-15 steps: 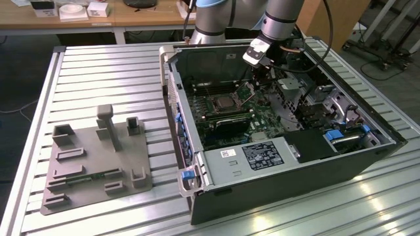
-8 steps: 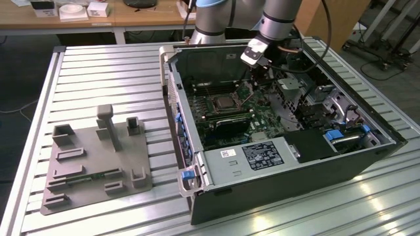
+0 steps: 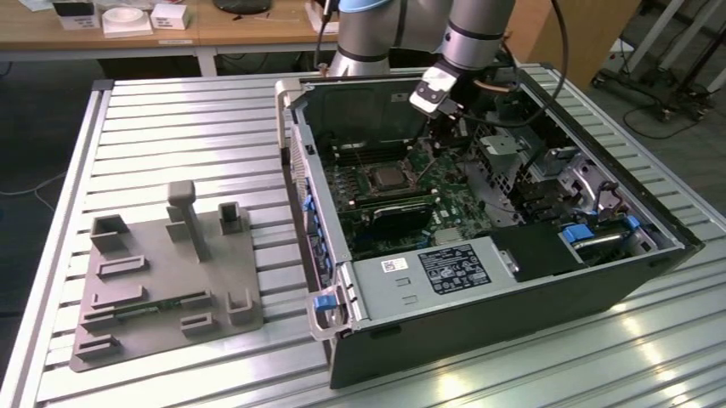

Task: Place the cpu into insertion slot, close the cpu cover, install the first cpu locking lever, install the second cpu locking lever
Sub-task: 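Close the cpu cover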

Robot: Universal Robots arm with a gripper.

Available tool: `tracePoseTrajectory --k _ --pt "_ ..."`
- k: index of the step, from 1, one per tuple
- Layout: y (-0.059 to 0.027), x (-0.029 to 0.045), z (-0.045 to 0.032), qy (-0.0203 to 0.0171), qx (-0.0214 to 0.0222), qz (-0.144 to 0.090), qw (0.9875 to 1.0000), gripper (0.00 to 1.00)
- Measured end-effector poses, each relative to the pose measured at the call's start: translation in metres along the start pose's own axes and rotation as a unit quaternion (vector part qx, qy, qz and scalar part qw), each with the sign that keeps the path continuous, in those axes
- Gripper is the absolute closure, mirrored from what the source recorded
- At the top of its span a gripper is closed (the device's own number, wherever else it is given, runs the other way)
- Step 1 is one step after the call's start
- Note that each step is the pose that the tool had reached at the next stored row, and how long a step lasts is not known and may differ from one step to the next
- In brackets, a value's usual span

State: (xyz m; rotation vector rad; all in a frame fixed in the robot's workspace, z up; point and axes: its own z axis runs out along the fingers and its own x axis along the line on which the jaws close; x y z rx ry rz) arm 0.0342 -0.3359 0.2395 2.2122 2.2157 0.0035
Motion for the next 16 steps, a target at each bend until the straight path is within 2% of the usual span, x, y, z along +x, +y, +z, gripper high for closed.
tracePoseTrajectory --k 16 --pt "-0.0169 0.0000 -0.0001 0.0000 0.0000 0.000 1.0000 0.90"
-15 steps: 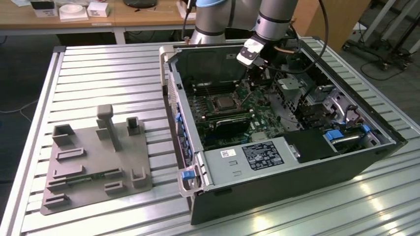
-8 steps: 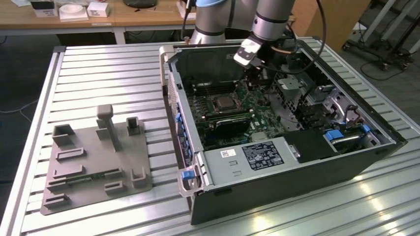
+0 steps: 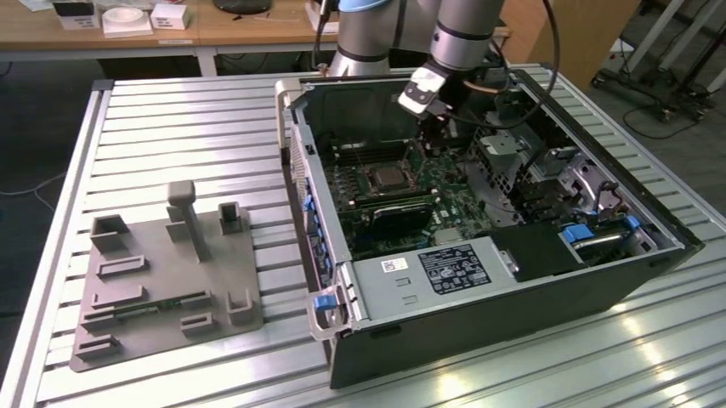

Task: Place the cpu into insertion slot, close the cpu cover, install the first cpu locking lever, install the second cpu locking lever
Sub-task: 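Close the cpu cover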

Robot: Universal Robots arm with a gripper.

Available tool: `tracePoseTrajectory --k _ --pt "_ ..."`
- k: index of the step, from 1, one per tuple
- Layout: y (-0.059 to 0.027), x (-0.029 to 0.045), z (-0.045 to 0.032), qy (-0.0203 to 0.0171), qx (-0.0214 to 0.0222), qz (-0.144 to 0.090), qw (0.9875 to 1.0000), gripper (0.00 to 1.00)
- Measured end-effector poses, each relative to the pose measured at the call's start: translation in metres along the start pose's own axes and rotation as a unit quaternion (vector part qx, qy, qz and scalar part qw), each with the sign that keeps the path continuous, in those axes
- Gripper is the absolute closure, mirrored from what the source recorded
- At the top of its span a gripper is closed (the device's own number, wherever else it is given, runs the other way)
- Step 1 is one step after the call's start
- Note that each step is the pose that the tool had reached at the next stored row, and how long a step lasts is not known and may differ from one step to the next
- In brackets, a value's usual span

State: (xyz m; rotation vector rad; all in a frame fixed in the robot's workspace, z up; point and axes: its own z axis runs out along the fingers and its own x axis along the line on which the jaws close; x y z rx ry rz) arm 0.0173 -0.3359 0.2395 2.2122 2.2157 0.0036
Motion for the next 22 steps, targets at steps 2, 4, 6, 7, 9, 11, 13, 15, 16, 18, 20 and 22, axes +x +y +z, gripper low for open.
tracePoseTrajectory --k 2,4,6,7,9,11,13,15,16,18,20,22 --pt "-0.0019 0.0000 0.0000 0.0000 0.0000 0.000 1.0000 0.90" --pt "-0.0039 0.0000 0.0000 0.0000 0.0000 0.000 1.0000 0.90" --pt "-0.0058 0.0000 0.0000 0.0000 0.0000 0.000 1.0000 0.90" --pt "-0.0065 0.0000 -0.0001 0.0000 0.0000 0.000 1.0000 0.90" --pt "-0.0075 0.0000 -0.0001 0.0000 0.0000 0.000 1.0000 0.90" --pt "-0.0088 0.0000 -0.0001 0.0000 0.0000 0.000 1.0000 0.90" --pt "-0.0100 0.0000 -0.0001 0.0000 0.0000 0.000 1.0000 0.90" --pt "-0.0111 0.0000 -0.0001 0.0000 0.0000 0.000 1.0000 0.90" --pt "-0.0118 0.0000 -0.0001 0.0000 0.0000 0.000 1.0000 0.90" --pt "-0.0131 0.0000 -0.0001 0.0000 0.0000 0.000 1.0000 0.90" --pt "-0.0144 0.0000 -0.0001 0.0000 0.0000 0.000 1.0000 0.90" --pt "-0.0159 0.0000 -0.0001 0.0000 0.0000 0.000 1.0000 0.90"
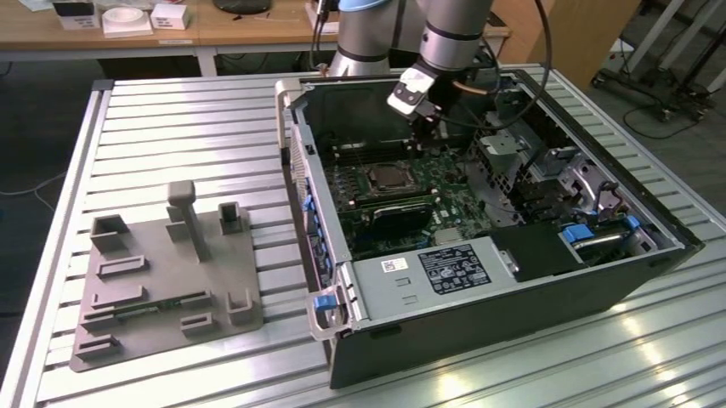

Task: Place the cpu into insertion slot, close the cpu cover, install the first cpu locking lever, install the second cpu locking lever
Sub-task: 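Close the cpu cover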

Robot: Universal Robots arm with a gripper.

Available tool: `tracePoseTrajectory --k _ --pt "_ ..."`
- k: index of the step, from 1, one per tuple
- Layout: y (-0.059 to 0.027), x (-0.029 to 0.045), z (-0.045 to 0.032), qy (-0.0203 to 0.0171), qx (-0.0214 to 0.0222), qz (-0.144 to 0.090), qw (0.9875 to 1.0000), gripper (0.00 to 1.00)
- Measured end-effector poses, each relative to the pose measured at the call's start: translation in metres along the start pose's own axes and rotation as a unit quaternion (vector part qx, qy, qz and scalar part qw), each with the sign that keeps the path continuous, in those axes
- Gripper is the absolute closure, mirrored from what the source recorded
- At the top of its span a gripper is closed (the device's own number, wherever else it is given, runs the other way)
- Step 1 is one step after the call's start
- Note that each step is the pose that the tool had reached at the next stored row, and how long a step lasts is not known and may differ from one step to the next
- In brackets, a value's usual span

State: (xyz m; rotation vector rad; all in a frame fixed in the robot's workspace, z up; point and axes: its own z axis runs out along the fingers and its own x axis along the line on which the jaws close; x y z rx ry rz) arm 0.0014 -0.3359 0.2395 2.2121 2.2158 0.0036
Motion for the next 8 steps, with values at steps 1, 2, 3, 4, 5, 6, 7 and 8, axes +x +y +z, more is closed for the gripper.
tracePoseTrajectory --k 1,2,3,4,5,6,7,8 --pt "-0.0012 0.0000 0.0000 0.0000 0.0000 0.000 1.0000 0.90" --pt "-0.0027 0.0000 0.0000 0.0000 0.0000 0.000 1.0000 0.90" --pt "-0.0046 0.0000 0.0000 -0.0001 0.0000 0.000 1.0000 0.90" --pt "-0.0067 0.0000 0.0001 -0.0001 0.0001 0.000 1.0000 0.90" --pt "-0.0089 0.0000 0.0002 0.0000 0.0000 0.000 1.0000 0.90" --pt "-0.0112 0.0000 0.0003 0.0000 0.0000 0.000 1.0000 0.90" --pt "-0.0135 0.0000 0.0004 0.0000 0.0000 0.000 1.0000 0.90" --pt "-0.0160 0.0000 0.0005 0.0001 -0.0001 0.000 1.0000 0.90"
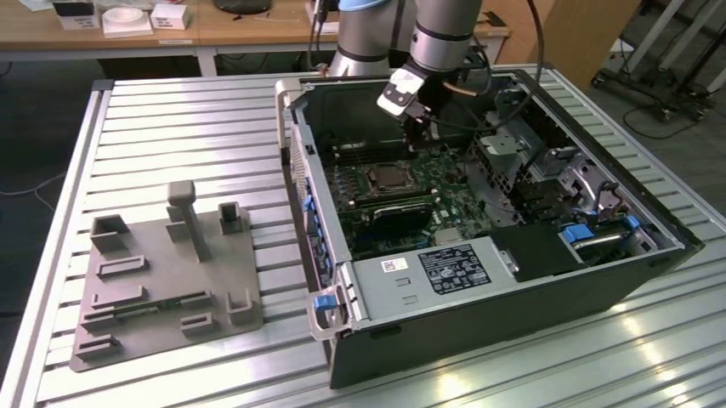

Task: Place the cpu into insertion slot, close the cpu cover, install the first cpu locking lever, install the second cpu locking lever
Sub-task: 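Close the cpu cover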

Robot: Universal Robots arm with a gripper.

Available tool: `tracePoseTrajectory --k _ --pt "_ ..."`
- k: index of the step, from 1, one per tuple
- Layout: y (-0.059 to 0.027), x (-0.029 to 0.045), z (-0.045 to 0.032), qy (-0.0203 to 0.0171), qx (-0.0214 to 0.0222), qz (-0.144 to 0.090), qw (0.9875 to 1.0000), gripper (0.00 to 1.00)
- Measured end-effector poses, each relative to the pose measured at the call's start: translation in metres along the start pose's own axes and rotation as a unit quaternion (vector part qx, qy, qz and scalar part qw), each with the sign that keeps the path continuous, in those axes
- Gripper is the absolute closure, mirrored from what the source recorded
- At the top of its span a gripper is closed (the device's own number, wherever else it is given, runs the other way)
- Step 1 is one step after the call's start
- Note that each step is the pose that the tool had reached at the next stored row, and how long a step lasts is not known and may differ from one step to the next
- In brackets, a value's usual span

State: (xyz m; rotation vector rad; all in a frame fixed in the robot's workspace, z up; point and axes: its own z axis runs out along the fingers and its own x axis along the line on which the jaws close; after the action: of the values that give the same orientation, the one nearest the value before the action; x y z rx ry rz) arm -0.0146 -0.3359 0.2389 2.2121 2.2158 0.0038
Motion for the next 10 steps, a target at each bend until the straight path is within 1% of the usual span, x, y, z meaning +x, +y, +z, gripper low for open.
tracePoseTrajectory --k 10 --pt "-0.0238 0.0000 0.0014 -0.0001 0.0000 0.000 1.0000 0.90"
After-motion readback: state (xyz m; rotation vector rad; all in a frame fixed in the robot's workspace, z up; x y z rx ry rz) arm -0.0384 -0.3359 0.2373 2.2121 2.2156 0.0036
